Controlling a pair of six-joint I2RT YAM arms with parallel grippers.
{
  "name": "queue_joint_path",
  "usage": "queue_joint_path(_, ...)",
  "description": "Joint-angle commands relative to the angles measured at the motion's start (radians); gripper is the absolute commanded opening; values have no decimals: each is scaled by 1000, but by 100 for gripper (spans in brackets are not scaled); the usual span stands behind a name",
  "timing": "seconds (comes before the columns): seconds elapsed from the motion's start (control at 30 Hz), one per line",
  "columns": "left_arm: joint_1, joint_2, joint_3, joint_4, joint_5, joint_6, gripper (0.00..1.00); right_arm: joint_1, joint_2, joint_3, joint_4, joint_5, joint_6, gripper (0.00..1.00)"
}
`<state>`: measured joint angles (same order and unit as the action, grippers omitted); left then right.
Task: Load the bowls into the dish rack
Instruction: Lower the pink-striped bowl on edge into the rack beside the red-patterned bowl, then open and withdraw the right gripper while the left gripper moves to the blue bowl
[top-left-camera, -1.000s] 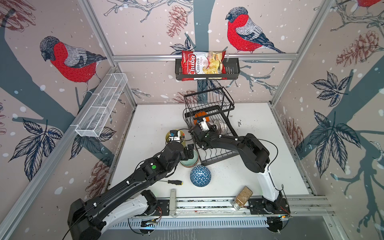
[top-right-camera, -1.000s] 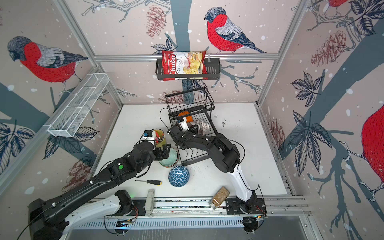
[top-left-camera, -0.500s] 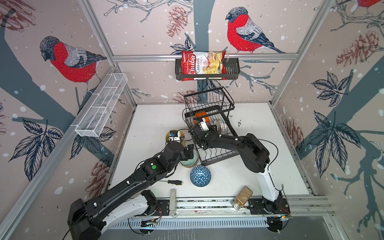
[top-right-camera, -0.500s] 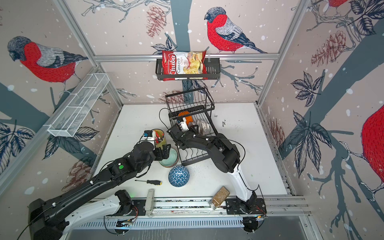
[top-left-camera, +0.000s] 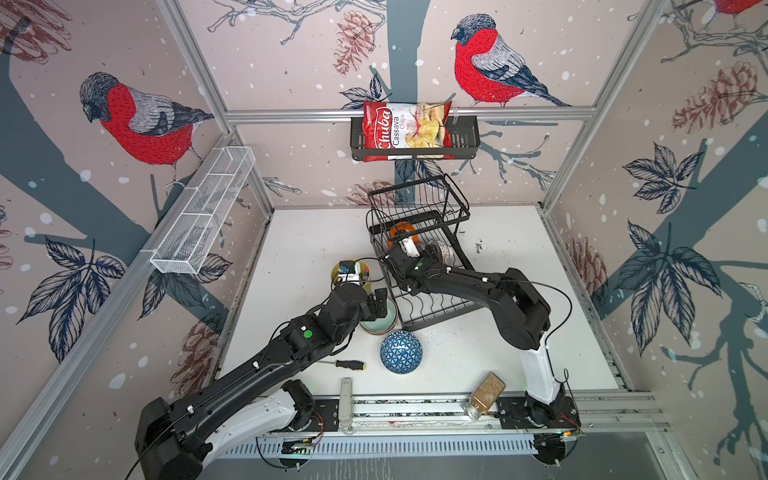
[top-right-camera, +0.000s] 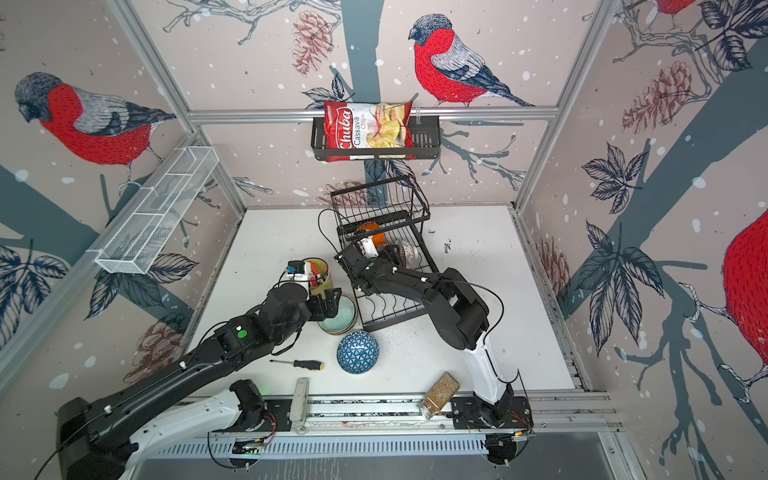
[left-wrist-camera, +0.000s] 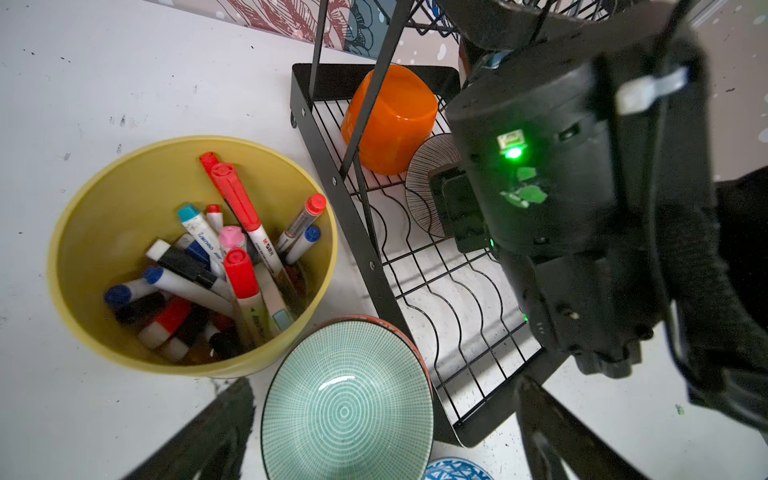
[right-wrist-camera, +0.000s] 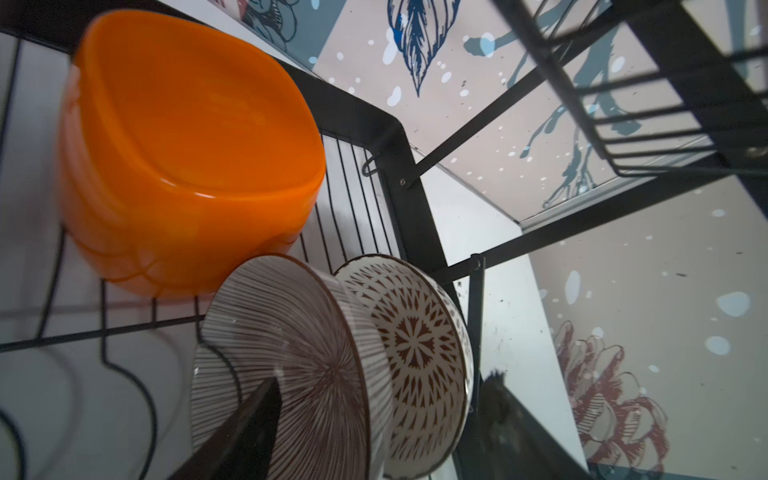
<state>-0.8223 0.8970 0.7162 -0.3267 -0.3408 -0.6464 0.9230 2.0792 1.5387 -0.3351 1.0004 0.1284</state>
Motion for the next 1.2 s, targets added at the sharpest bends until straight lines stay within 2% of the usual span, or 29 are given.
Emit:
queue_joint_path(0.0, 0, -10, 3, 11, -6, 13, 97, -1, -34, -8, -25, -71, 48, 78)
queue_joint_path(0.37, 1, -9, 9, 10, -4, 16, 97, -6, -98, -75, -27, -190, 63, 79)
queue_joint_path(0.87, 2, -18, 8, -7, -8, 8, 97, 17, -98, -150, -24, -181, 71, 80)
queue_joint_path(1.17, 2, -9, 9, -50, 24, -17, 97, 43, -177, -212, -15, -177, 81, 81)
